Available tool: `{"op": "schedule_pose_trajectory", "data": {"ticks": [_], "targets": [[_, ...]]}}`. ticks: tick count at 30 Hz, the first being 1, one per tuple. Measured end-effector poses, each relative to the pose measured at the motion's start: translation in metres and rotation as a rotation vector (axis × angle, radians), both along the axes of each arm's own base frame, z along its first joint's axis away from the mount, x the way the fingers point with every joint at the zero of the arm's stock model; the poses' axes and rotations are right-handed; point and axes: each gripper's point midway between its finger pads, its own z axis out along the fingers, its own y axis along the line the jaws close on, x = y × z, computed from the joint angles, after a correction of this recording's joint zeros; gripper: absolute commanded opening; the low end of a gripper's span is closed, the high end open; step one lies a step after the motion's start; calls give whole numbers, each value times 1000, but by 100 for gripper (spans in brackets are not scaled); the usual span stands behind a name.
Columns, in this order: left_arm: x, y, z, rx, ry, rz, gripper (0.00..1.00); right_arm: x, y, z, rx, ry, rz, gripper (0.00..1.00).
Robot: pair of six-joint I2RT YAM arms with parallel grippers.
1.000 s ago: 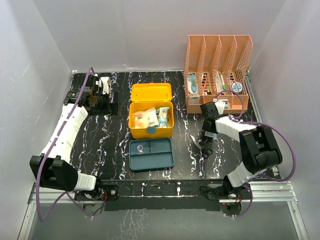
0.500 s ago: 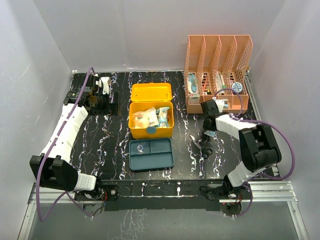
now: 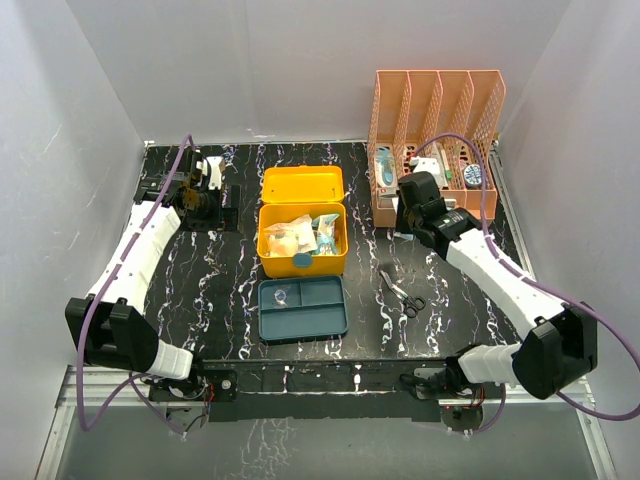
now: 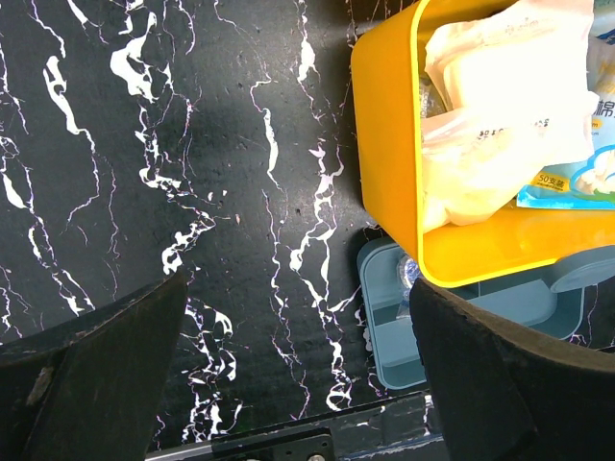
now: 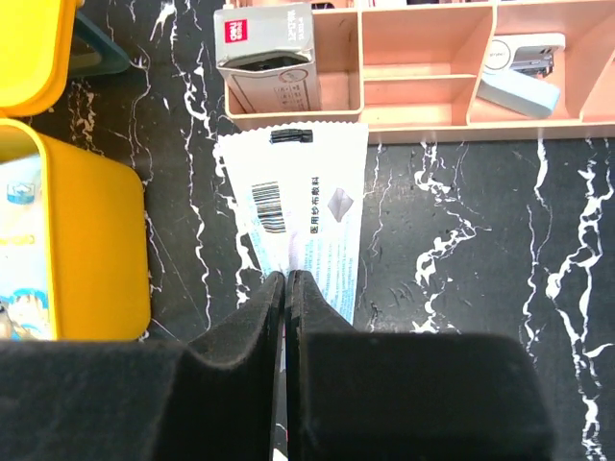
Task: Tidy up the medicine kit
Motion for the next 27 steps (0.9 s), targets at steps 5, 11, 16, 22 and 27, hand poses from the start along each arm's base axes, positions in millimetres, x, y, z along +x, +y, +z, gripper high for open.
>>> {"op": "schedule_pose_trajectory", "data": {"ticks": [5, 11, 16, 22, 27], "targets": [[0, 0, 0, 1, 0, 0, 99, -18, 29, -4, -79, 29, 168, 0], [0, 0, -1, 3, 2, -2, 99, -45, 86, -8, -177, 24, 522, 0], [2, 0, -2, 4, 2, -4, 99, -65, 124, -3, -246, -36, 779, 0], [1, 0, -7, 6, 9, -8, 99, -91, 164, 15, -318, -132, 1021, 0], [3, 0, -7, 8, 1, -14, 99, -132, 202, 21, -379, -218, 1242, 0]]}}
